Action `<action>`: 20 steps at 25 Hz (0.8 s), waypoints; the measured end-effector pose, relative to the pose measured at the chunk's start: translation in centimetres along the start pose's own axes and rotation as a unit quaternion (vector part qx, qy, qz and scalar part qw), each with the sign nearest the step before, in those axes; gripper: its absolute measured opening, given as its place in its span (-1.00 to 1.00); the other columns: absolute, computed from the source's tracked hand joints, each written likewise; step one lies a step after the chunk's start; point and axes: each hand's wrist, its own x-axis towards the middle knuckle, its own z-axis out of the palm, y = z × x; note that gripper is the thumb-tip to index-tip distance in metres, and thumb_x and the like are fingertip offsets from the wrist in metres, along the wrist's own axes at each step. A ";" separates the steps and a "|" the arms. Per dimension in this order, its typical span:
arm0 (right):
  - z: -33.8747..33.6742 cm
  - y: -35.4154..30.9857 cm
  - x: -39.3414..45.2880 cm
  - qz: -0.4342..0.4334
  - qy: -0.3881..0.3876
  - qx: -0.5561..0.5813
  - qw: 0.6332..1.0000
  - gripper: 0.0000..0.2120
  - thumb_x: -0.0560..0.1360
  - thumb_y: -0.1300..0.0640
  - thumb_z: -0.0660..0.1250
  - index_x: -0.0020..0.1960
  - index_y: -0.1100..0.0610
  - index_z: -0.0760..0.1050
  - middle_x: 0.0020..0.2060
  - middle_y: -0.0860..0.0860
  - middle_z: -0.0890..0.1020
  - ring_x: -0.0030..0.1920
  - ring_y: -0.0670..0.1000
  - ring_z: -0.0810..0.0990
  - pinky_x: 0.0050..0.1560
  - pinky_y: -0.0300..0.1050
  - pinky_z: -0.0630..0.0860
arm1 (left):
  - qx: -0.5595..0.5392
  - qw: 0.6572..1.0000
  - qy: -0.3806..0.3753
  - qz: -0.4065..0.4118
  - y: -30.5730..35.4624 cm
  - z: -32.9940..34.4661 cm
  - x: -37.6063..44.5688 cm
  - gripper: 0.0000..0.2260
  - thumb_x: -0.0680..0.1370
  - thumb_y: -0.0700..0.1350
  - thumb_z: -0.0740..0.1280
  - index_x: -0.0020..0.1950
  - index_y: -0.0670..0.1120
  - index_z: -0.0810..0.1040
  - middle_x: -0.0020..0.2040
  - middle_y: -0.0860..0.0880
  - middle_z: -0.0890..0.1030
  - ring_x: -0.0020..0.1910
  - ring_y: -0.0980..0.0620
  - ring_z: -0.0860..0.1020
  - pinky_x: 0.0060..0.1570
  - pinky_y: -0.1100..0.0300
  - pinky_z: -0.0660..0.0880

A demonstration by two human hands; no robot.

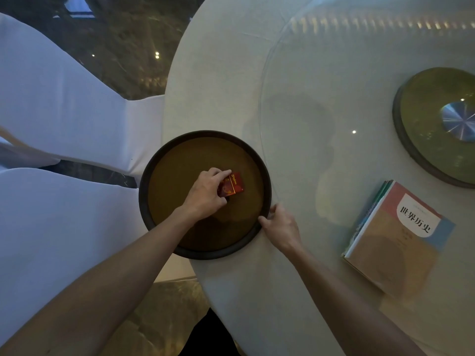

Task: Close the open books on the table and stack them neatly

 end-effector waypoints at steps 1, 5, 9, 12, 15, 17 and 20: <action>-0.2 -0.5 0.0 -0.038 0.045 -0.030 0.998 -0.70 0.58 0.01 0.39 0.22 0.14 0.49 0.02 0.03 0.61 -0.05 0.02 0.58 -0.03 -0.06 0.57 | 0.001 1.000 0.004 0.004 0.2 0.1 0.3 -0.31 0.44 -0.15 0.50 0.54 -0.03 0.36 0.40 -0.03 0.46 0.31 -0.04 0.40 0.30 -0.01 0.45; -0.6 -2.9 1.4 -0.197 0.090 -0.054 0.975 -0.50 0.58 0.04 0.38 0.47 0.11 0.36 0.24 0.09 0.55 0.17 0.09 0.59 0.13 -0.02 0.60 | -0.023 1.000 -0.007 0.004 0.5 0.5 0.8 -0.37 0.46 -0.22 0.49 0.51 -0.06 0.40 0.43 -0.03 0.48 0.36 -0.03 0.41 0.36 -0.03 0.42; -0.2 -5.4 3.2 -0.209 0.016 -0.064 0.976 -0.42 0.59 0.09 0.38 0.55 0.10 0.25 0.28 0.11 0.51 0.23 0.11 0.58 0.17 0.00 0.60 | -0.073 0.996 0.025 -0.036 0.2 1.1 0.2 -0.31 0.44 -0.18 0.54 0.53 -0.07 0.35 0.45 -0.08 0.35 0.42 -0.04 0.35 0.38 0.01 0.43; 0.6 -6.2 4.0 -0.158 -0.010 -0.025 0.987 -0.47 0.60 0.08 0.37 0.50 0.13 0.31 0.27 0.10 0.55 0.26 0.09 0.57 0.21 -0.01 0.57 | -0.125 0.981 0.060 -0.134 -0.3 1.4 -0.5 -0.29 0.41 -0.08 0.58 0.50 -0.07 0.36 0.33 -0.11 0.40 0.29 -0.03 0.43 0.23 0.12 0.49; 0.9 -6.2 4.1 -0.151 -0.008 -0.009 0.988 -0.51 0.61 0.08 0.36 0.49 0.12 0.35 0.27 0.08 0.55 0.26 0.06 0.56 0.23 -0.02 0.58 | -0.156 0.974 0.048 -0.157 0.0 1.7 -0.6 -0.34 0.42 -0.08 0.58 0.47 -0.09 0.40 0.29 -0.12 0.49 0.26 -0.06 0.52 0.22 0.02 0.56; 0.6 -5.9 4.0 -0.148 0.001 -0.012 0.989 -0.52 0.61 0.07 0.35 0.50 0.13 0.36 0.27 0.08 0.54 0.27 0.07 0.55 0.25 -0.01 0.57 | -0.159 0.974 0.045 -0.154 0.6 1.7 -0.4 -0.35 0.43 -0.09 0.57 0.47 -0.09 0.41 0.30 -0.12 0.49 0.26 -0.07 0.53 0.22 -0.02 0.57; -0.2 -5.5 3.6 -0.143 -0.011 -0.036 0.989 -0.50 0.62 0.05 0.33 0.52 0.14 0.35 0.31 0.10 0.53 0.29 0.09 0.54 0.28 0.02 0.55 | -0.157 0.977 0.020 -0.145 1.1 1.4 -0.2 -0.33 0.45 -0.09 0.56 0.50 -0.09 0.36 0.34 -0.13 0.47 0.29 -0.08 0.51 0.25 -0.01 0.55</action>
